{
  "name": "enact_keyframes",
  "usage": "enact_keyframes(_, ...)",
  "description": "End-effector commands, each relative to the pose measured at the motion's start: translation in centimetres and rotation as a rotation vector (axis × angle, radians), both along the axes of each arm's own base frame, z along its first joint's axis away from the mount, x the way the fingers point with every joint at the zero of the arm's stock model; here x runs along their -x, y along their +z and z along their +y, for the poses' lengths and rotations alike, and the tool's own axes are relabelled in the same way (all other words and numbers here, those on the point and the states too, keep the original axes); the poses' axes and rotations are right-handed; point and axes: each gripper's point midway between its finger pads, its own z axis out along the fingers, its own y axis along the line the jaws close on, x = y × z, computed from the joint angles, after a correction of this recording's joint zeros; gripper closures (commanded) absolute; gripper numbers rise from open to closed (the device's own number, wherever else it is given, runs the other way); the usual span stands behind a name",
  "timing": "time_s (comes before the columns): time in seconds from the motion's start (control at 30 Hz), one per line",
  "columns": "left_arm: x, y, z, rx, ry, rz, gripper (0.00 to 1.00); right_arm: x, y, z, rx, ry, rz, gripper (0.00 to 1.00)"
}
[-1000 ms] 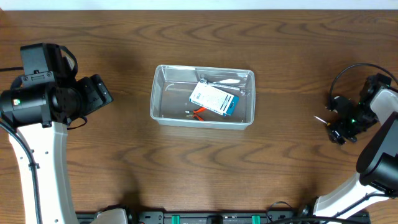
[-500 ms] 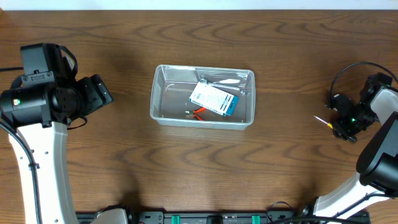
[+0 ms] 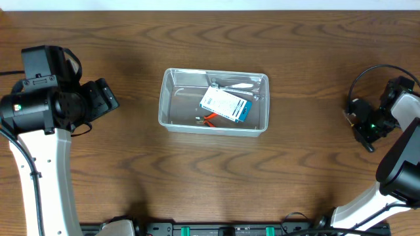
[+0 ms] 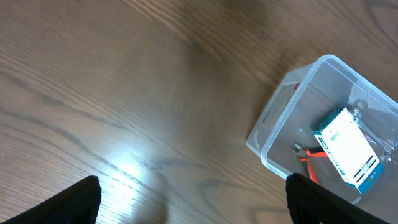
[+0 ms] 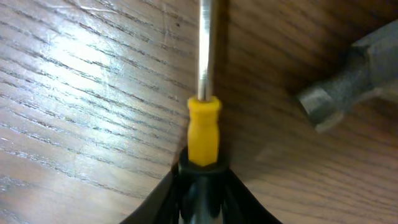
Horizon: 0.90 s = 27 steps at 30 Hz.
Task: Pack container
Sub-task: 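Lower the right gripper and close it on the screwdriver handle, then carry the screwdriver over the container and open the right gripper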
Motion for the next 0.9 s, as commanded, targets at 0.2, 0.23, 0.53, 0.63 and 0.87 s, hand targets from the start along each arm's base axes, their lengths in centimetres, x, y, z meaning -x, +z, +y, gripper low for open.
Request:
enact_keyframes(0.2,0.0,0.0,0.3,-0.012,0.007,0.002,0.12,-0.5,-1.3,2.1,-0.045,0.042,0.022,0.99)
enact_keyframes(0.23,0.0,0.0,0.3,-0.012,0.007,0.002,0.12,-0.9,-1.2,2.5,-0.043,0.054,0.018,0.99)
enact_keyframes(0.53,0.0,0.0,0.3,-0.012,0.007,0.002,0.12,-7.9,4.6,7.2,-0.041,-0.037,-0.183,0.99)
enact_keyframes(0.63,0.1,0.0,0.3,-0.011,0.006,0.003,0.12,-10.3,8.2,9.9,-0.051,-0.108,-0.262,0.99)
enact_keyframes(0.87,0.1,0.0,0.3,-0.011,0.006,0.003,0.12,-13.3,17.3,18.7,-0.089,0.039,-0.423,0.99)
